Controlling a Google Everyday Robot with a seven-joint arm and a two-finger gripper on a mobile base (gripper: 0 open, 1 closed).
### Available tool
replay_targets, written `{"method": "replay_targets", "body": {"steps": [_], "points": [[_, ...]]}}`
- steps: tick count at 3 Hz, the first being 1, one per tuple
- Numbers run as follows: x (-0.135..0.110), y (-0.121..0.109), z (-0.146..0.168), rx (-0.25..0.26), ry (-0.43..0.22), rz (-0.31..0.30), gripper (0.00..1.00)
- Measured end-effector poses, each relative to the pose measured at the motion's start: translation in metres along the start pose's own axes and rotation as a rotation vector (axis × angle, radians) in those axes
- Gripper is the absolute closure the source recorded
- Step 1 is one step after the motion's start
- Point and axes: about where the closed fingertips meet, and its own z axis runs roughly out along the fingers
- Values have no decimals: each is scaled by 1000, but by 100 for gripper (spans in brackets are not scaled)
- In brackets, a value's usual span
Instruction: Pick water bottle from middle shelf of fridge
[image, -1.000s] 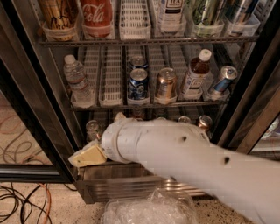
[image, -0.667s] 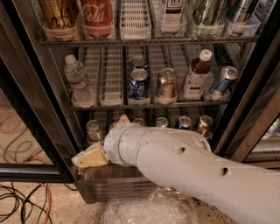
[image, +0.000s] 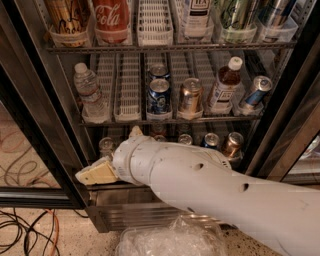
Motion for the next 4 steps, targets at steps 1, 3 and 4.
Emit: {"method": "replay_targets", "body": {"steps": [1, 3, 4], "points": [[-31, -17, 12, 73, -126, -7, 0], [-75, -31, 36, 139, -231, -81, 0], [-75, -31, 36, 139, -231, -81, 0]]}}
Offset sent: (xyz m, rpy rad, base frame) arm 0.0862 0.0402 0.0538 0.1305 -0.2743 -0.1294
